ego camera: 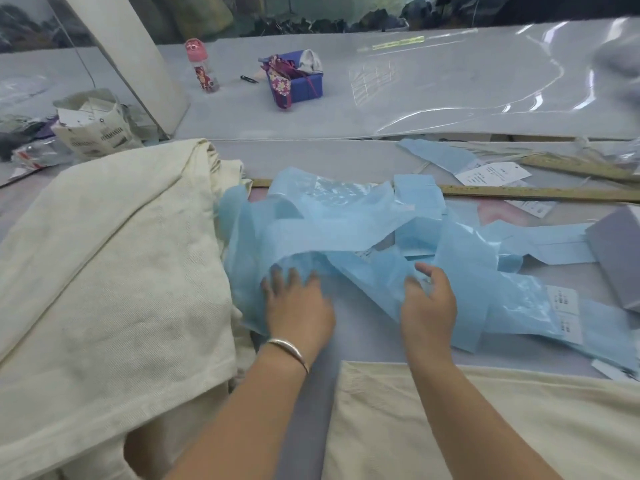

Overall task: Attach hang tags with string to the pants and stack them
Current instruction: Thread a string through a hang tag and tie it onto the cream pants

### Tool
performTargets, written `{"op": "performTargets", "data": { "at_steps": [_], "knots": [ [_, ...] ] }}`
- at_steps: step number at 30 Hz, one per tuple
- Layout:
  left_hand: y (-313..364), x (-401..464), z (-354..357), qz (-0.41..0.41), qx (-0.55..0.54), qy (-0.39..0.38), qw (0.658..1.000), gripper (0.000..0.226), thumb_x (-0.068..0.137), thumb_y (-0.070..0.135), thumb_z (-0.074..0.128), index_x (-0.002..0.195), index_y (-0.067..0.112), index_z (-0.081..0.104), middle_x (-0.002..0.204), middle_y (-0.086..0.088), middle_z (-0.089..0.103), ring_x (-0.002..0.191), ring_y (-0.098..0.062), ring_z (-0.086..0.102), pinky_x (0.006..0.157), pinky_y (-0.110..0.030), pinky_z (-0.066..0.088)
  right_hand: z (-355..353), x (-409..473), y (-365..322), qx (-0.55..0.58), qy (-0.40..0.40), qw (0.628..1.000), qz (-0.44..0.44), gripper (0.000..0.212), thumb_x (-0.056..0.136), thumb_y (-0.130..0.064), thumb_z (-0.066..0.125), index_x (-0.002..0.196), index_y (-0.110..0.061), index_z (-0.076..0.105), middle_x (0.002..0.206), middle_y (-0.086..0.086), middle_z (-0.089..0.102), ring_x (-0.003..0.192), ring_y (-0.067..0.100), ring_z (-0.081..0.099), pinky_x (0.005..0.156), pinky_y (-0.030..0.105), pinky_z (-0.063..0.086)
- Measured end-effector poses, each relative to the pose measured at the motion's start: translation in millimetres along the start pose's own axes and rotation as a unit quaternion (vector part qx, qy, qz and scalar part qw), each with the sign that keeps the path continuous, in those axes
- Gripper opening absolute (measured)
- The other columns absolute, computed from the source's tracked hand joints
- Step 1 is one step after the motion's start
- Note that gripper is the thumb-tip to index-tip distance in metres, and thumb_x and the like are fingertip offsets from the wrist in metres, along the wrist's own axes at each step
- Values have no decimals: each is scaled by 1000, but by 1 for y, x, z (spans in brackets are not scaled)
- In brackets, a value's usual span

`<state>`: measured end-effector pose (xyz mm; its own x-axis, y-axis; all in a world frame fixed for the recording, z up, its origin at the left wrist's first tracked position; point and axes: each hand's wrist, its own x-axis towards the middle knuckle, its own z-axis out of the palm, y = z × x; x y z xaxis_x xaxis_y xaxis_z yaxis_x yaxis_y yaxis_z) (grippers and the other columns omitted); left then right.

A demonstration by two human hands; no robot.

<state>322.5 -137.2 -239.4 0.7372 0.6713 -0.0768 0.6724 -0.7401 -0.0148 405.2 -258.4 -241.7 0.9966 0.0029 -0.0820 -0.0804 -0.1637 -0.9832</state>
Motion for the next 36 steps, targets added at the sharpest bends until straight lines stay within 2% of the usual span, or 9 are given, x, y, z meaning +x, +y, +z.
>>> {"op": "performTargets", "data": {
  "at_steps": [5, 7, 12, 18, 23, 26, 30, 33, 36],
  "knots": [
    [-8, 0, -6, -13, -192, 120, 974, 33, 94, 22, 50, 123, 6, 55, 124, -19, 58, 122, -33, 47, 105, -38, 31, -26, -36, 2, 118, -6, 992, 43, 14, 83, -14, 59, 93, -21, 65, 101, 0, 67, 97, 20, 61, 91, 41, 47],
    [-1, -11, -12, -39, -348, 119, 929, 28, 93, 26, 56, 111, 6, 65, 111, -15, 67, 108, -31, 59, 93, -37, 46, -31, -55, 2, 128, -24, 991, 7, 14, 78, -20, 59, 89, -23, 66, 89, -13, 68, 90, 11, 61, 83, 27, 49],
    [17, -23, -14, -206, -661, -159, 704, 35, 86, 26, 73, 109, 2, 62, 108, -22, 68, 84, -32, 71, 60, -36, 59, -40, -90, 6, 203, -85, 975, -22, 35, 79, -19, 57, 109, -36, 64, 97, -11, 67, 83, 9, 66, 68, 19, 52],
    [6, -24, -25, -172, -808, -136, 546, 23, 85, -9, 54, 96, 8, 65, 79, -7, 70, 63, -15, 62, 55, -22, 50, -47, -67, 10, 51, 65, 995, -56, 62, 88, -1, 58, 127, -47, 51, 113, -11, 50, 96, 4, 54, 80, 11, 42],
    [-22, -15, -38, -128, -872, -132, 453, 32, 66, -6, 51, 86, 18, 61, 89, -3, 68, 76, -16, 62, 60, -23, 51, -38, -30, 0, 107, 56, 990, 69, 50, 86, -2, 60, 129, -25, 47, 108, -1, 49, 99, 29, 58, 74, 44, 56],
    [-36, -11, -44, -111, -883, -108, 444, 37, 60, -4, 59, 87, 19, 71, 96, -4, 72, 84, -19, 67, 71, -27, 54, -34, -18, -5, -50, -45, 998, 15, 50, 83, -2, 59, 124, -28, 47, 101, -1, 54, 95, 29, 60, 77, 46, 55],
    [-47, -7, -47, -112, -862, -73, 489, 28, 80, 5, 65, 104, 14, 75, 115, -9, 71, 109, -27, 65, 100, -42, 47, -31, -15, -8, -446, -276, 839, -144, 93, 83, -32, 66, 152, -28, 3, 142, 8, 30, 128, 29, 34, 99, 41, 40],
    [-48, -4, -48, -118, -861, -49, 492, 29, 91, 12, 60, 119, 8, 68, 125, -14, 66, 118, -30, 61, 104, -45, 46, -29, -20, -10, -360, -334, 833, -254, 111, 74, -43, 70, 150, -33, -11, 157, -2, 8, 143, 21, 13, 116, 39, 22],
    [-45, -1, -51, -127, -862, -38, 490, 35, 97, 14, 53, 128, 0, 59, 129, -21, 61, 110, -31, 63, 101, -46, 48, -24, -30, -15, -187, -341, 888, -244, 102, 65, -62, 68, 147, -43, 10, 150, -13, 26, 138, 3, 24, 115, 23, 20]
  ]
}}
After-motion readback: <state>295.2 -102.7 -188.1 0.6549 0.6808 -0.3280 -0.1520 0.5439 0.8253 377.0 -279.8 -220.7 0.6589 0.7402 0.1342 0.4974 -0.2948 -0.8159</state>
